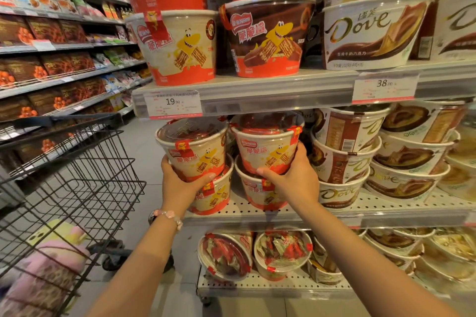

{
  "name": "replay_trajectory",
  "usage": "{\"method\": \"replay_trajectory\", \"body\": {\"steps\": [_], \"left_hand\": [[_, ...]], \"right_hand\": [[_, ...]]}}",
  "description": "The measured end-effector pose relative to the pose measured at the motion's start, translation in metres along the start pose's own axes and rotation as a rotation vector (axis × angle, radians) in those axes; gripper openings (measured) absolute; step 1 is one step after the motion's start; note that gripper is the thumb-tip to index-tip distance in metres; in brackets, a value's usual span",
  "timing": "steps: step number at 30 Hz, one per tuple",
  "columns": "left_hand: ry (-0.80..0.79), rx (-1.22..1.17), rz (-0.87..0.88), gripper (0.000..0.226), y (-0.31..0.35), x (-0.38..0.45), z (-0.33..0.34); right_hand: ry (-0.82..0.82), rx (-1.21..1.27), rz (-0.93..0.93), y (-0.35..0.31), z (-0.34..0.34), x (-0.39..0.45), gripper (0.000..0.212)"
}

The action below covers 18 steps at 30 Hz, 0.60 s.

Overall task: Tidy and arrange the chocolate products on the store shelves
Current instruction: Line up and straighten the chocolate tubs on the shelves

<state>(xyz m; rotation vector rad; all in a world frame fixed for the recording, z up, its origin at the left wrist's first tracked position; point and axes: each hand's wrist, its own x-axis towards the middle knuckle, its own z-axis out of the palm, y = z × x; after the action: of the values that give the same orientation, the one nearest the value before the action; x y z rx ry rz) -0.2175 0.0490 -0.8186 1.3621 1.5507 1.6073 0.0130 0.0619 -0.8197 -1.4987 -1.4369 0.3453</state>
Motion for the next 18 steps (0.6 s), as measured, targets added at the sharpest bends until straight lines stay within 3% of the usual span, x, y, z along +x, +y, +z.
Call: {"method": "replay_trajectory", "body": {"steps": [6,10,18], "left_hand": [[0.02,0.039,0.011,0.107,-0.005,0.001,0.001],[0.006,0.057,0.002,0.109,-0.005,0.0,-0.001],[0.019,0.037,0.009,0.102,-0.002,0.0,-0.004]], "right_hand": [[0.006,-0.053,-0.033,0.005,0.004,-0.005,0.1],[-0.075,0.047,-0.019,0.008,0.0,-0.002,0.106],[-0.168,0.278,-0.066,0.01,-0.009,-0.003,0.079]]}}
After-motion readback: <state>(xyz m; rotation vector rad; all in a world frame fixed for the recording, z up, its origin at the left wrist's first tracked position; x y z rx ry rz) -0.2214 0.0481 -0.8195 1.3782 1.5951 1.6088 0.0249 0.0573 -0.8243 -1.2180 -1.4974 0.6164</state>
